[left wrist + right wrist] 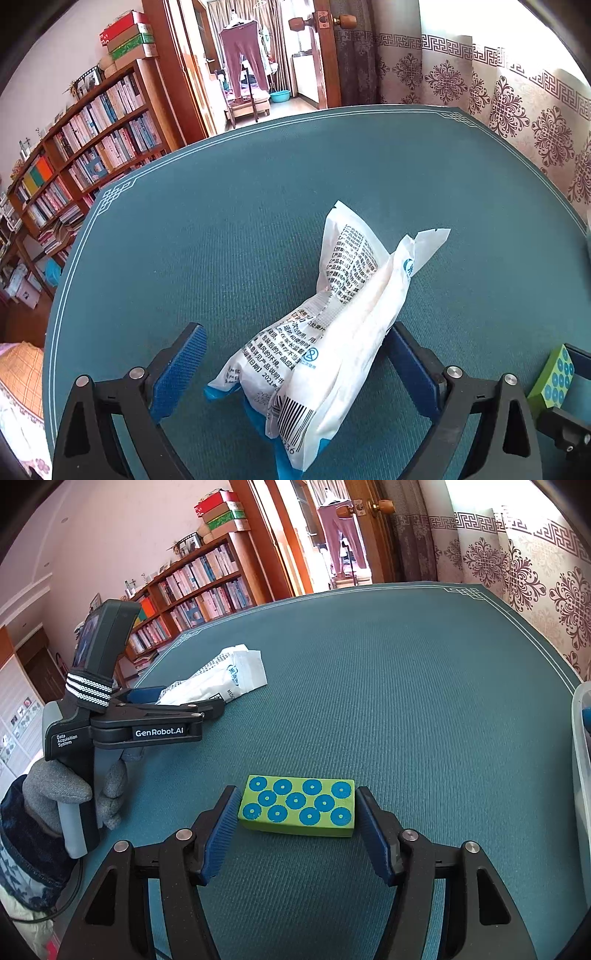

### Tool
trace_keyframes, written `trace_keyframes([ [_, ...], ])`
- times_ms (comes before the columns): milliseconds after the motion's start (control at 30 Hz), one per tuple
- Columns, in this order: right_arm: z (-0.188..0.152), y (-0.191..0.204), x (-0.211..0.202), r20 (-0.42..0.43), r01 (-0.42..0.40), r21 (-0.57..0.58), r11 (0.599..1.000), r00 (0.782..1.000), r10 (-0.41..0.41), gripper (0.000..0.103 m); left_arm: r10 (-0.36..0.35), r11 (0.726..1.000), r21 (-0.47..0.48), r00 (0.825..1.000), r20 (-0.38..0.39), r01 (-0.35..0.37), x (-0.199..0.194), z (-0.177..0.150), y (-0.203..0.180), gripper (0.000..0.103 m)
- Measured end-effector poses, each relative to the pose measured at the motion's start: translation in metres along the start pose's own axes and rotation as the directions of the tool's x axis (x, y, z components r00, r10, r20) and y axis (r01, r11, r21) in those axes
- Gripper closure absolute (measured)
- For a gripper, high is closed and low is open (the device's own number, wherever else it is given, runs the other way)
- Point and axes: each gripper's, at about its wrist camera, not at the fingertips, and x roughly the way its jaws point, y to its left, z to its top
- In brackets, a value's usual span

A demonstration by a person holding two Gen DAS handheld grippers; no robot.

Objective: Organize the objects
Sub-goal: 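Grasp the white medicine bag with the left gripper while right gripper grasps the green dotted brick, then lift and carry the medicine bag and green brick toward the bowl with both grippers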

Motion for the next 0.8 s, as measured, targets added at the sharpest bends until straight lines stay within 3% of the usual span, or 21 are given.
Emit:
trace_keyframes([
  [167, 0.000, 0.000, 0.000, 0.000, -0.001, 0.001, 1.000, 1.000, 0.001, 0.039, -0.027, 1.000, -0.011, 1.000, -0.003, 0.027, 0.000, -0.001, -0.005, 0.015],
  [300, 0.000, 0.000, 0.000, 0.000, -0.001, 0.001, 1.000, 1.000, 0.001, 0.039, -0.057, 0.998, -0.014, 0.998, -0.005, 0.056, -0.004, -0.002, -0.007, 0.037],
  [400, 0.000, 0.000, 0.000, 0.000, 0.000, 0.000, 1.000, 1.000, 0.000, 0.039, -0.055, 0.998, -0.018, 0.998, -0.004, 0.055, -0.008, -0.005, -0.010, 0.046],
  [800, 0.000, 0.000, 0.000, 0.002, -0.004, 0.004, 1.000, 1.000, 0.004, 0.039, -0.074, 0.994, -0.072, 0.997, 0.037, 0.077, -0.034, -0.021, -0.023, 0.048],
])
